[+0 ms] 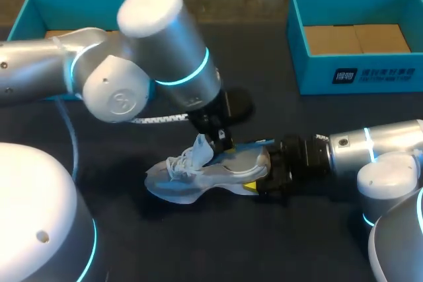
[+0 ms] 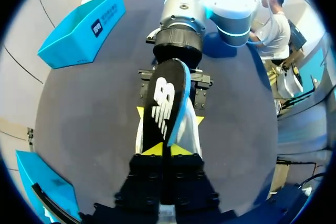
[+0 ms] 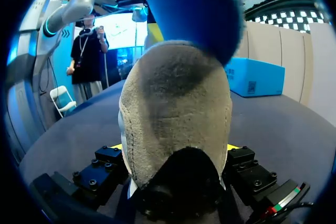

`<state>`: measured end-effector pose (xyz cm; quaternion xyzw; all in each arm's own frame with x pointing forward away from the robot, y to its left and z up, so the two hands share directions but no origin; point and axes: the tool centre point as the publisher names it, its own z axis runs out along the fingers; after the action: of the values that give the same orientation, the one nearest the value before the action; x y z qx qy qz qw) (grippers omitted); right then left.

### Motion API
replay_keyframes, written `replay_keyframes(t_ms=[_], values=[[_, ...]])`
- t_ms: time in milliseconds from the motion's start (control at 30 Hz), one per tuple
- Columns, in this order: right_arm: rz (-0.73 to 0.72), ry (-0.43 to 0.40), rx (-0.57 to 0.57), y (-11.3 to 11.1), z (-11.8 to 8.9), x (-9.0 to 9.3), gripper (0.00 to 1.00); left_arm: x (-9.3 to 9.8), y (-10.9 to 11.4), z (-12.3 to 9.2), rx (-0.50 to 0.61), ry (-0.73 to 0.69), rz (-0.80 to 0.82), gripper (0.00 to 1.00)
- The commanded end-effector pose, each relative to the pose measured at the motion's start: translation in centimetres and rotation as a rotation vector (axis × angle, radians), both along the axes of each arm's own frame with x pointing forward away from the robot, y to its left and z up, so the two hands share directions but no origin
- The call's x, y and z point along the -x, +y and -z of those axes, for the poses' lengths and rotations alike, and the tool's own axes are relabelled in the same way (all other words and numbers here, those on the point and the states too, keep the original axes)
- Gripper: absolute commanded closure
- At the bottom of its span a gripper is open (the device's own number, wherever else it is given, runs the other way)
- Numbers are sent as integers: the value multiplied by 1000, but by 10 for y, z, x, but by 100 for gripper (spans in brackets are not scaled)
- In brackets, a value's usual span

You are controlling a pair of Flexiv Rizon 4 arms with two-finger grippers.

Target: Take the shoe out of the shoebox, open the shoe tongue, remove and reinsert the insole, then place the shoe into the shoebox

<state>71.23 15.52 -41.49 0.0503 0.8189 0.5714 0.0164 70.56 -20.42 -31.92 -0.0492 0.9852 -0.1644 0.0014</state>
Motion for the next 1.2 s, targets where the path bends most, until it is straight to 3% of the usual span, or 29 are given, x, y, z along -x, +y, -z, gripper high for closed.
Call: replay_keyframes(t_ms=[33,333,500,933,1067,1100,1200], values=[[0,1,4,1,-1,0,100,1,-5,-2,-23,-6,8,50],[0,1,4,1,-1,0,100,18,3,-17,-2,-69,40,38],[0,1,4,1,-1,0,100,24,2,-22,-5,-115,29,37],[0,1,4,1,-1,0,100,23,-17,-11,-48,-206,-23,54],[0,1,4,1,-1,0,100,23,-17,-9,-54,-221,-37,75],[0,1,4,1,-1,0,100,24,-16,-8,-54,-227,-38,90],[0,1,4,1,-1,0,100,28,-14,-8,-52,-251,-49,91]])
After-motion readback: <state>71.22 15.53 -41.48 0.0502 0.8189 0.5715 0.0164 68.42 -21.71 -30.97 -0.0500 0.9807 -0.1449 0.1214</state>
